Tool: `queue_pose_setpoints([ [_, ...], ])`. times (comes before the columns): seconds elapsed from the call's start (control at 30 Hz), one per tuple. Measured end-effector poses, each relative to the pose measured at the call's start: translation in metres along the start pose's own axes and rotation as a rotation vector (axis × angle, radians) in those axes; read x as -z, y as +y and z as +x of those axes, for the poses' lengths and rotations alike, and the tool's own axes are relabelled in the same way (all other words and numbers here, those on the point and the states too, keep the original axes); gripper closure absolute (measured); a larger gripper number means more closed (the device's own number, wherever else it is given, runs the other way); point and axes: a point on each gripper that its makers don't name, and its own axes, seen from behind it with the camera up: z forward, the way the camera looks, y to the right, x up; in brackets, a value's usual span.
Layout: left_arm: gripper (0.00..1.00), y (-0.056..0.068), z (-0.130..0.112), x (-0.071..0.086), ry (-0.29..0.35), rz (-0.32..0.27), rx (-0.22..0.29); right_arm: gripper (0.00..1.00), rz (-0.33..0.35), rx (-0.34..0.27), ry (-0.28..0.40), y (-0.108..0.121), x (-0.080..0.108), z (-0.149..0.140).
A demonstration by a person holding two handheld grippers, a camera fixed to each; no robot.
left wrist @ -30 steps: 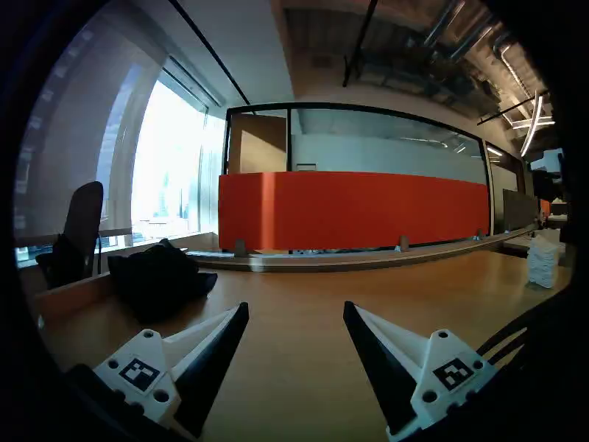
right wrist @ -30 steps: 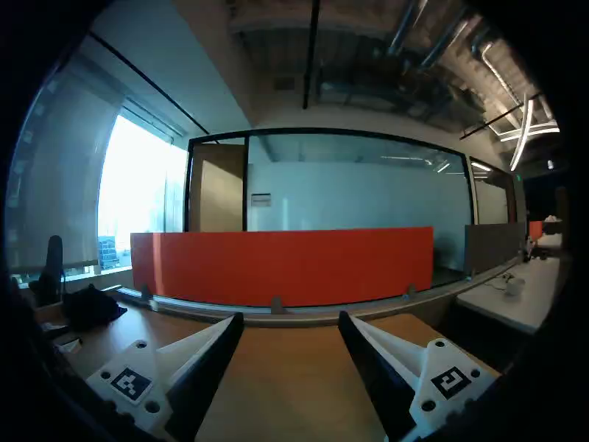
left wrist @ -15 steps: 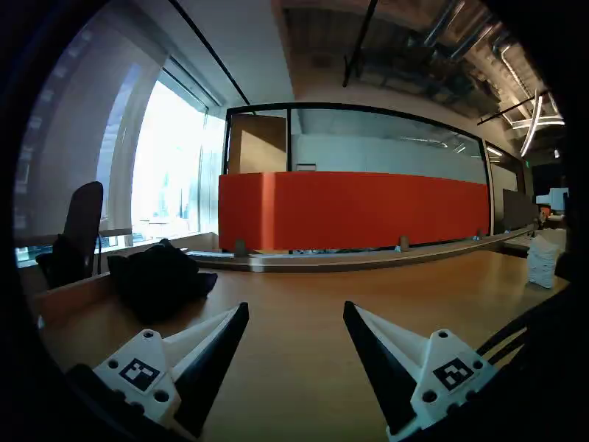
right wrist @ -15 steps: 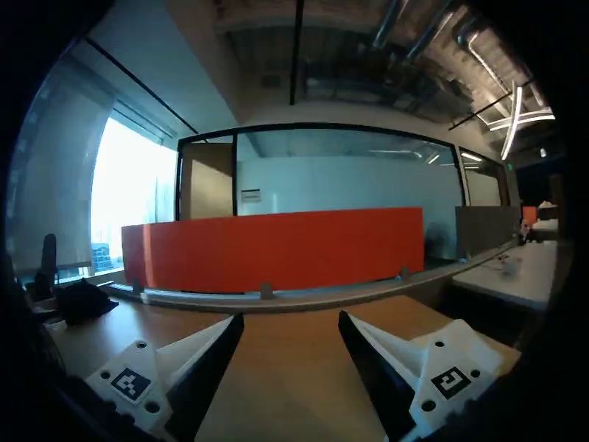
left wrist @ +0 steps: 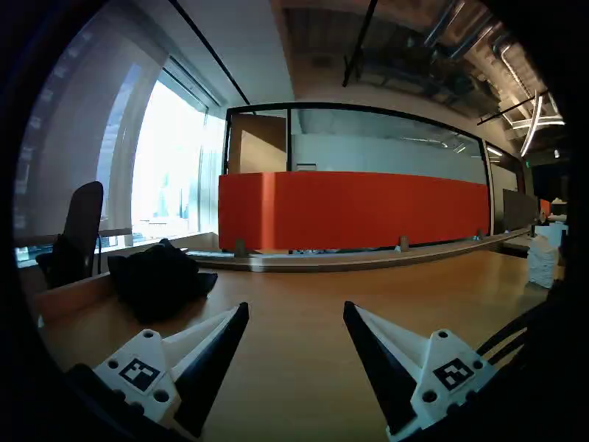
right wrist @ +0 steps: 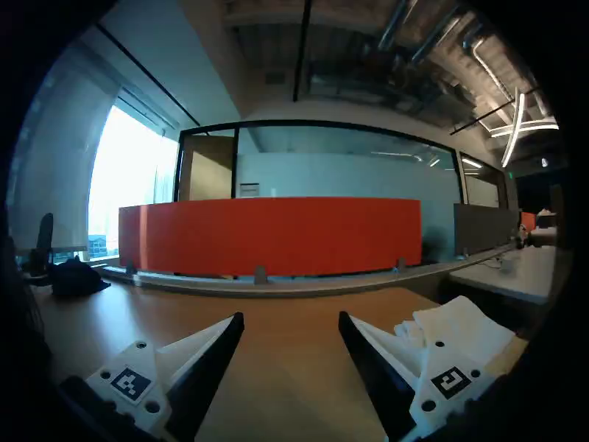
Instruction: Fold towel
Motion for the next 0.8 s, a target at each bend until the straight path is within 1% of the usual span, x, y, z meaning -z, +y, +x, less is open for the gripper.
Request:
queue_pose_setpoints([
  [0.1,0.05,0.000,0.000,0.000,0.000,0.000,0.000,0.00,0.009,0.008,-0.008,-0.004,0.000,-0.012],
  [0.3,0.05,0.000,0.000,-0.001,0.000,0.000,0.000,0.00,0.031,-0.021,-0.022,-0.011,0.001,-0.028],
  [0.5,0.05,0.000,0.000,-0.001,0.000,0.000,0.000,0.01,0.036,-0.053,-0.021,-0.007,0.001,-0.032],
  [0.6,0.05,0.001,0.000,-0.001,0.000,0.000,0.000,0.01,0.031,-0.058,-0.025,-0.005,0.000,-0.034],
  [0.8,0.04,0.000,0.000,-0.001,0.000,0.000,0.000,0.01,0.029,-0.046,-0.028,-0.005,0.000,-0.036],
])
